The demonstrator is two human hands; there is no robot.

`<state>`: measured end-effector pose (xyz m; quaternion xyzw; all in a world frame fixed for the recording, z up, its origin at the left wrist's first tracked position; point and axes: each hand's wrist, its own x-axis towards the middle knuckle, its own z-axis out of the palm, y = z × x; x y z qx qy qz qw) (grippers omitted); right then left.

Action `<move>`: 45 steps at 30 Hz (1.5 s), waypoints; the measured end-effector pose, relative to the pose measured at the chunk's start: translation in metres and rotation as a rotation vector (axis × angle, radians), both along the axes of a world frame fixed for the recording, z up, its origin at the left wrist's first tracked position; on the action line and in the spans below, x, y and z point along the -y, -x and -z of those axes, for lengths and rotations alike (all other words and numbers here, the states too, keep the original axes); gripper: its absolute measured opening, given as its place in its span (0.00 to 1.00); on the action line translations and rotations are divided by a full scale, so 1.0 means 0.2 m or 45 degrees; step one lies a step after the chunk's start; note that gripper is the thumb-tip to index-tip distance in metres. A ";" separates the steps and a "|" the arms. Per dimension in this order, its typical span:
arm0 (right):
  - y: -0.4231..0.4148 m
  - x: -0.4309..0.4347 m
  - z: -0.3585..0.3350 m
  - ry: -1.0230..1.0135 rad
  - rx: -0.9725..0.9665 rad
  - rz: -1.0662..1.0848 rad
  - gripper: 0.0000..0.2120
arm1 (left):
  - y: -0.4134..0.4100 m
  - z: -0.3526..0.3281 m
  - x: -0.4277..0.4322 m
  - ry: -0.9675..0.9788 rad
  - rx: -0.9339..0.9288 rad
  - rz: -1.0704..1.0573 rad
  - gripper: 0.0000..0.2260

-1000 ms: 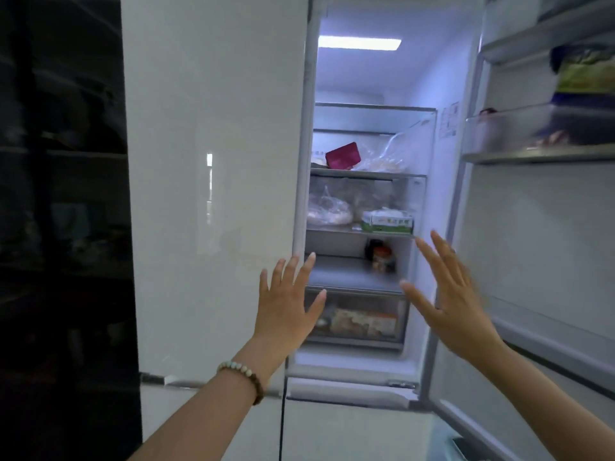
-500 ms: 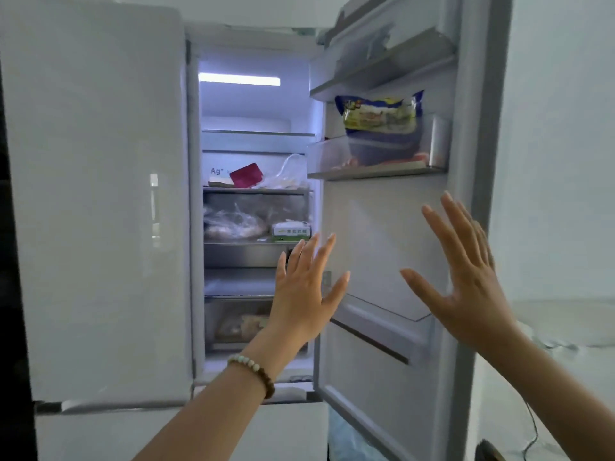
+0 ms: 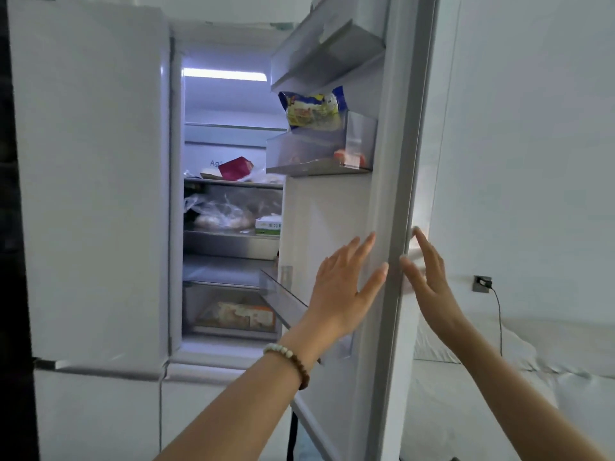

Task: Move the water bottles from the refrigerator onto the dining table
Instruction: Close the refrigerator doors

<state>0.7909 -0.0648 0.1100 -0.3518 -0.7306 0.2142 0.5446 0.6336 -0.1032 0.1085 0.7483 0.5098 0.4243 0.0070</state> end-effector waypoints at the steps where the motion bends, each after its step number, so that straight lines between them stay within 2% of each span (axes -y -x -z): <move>1: 0.00 0.00 0.00 -0.005 -0.029 -0.021 0.31 | -0.01 -0.01 0.00 -0.001 0.012 0.002 0.27; 7: 0.07 0.03 0.04 -0.101 -0.109 -0.150 0.28 | 0.04 0.01 0.02 0.028 0.117 -0.005 0.26; 12: 0.25 0.07 0.06 -0.244 -0.019 -0.198 0.26 | 0.19 -0.02 0.07 -0.058 0.284 -0.076 0.25; 15: 0.41 0.10 0.08 -0.309 0.064 -0.255 0.28 | 0.34 -0.03 0.09 -0.169 0.390 -0.079 0.26; 19: 0.69 0.12 0.09 -0.359 0.106 -0.354 0.28 | 0.60 -0.05 0.15 -0.136 0.595 -0.022 0.25; 23: 0.97 0.15 0.08 -0.365 0.095 -0.406 0.31 | 0.89 -0.04 0.17 -0.119 0.615 0.022 0.29; 25: 1.12 0.15 0.07 -0.324 0.093 -0.397 0.33 | 1.05 -0.05 0.19 -0.101 0.623 0.001 0.31; 28: 1.31 0.13 0.06 -0.247 0.092 -0.379 0.32 | 1.26 -0.07 0.21 -0.150 0.671 -0.078 0.18; 29: 1.37 0.12 0.06 -0.223 0.107 -0.371 0.31 | 1.32 -0.08 0.21 -0.163 0.699 -0.107 0.17; 31: 1.49 0.09 0.07 -0.205 0.152 -0.336 0.29 | 1.45 -0.07 0.19 -0.178 0.727 -0.132 0.20; 34: 1.65 0.01 0.09 -0.204 0.202 -0.279 0.28 | 1.64 -0.05 0.12 -0.168 0.691 -0.197 0.33; 37: 1.80 -0.11 0.12 -0.209 0.280 -0.215 0.28 | 1.84 -0.01 0.02 -0.137 0.649 -0.268 0.33; 45: 2.20 -0.53 0.13 -0.688 0.549 0.068 0.28 | 2.24 0.00 -0.32 -0.144 0.664 -0.270 0.29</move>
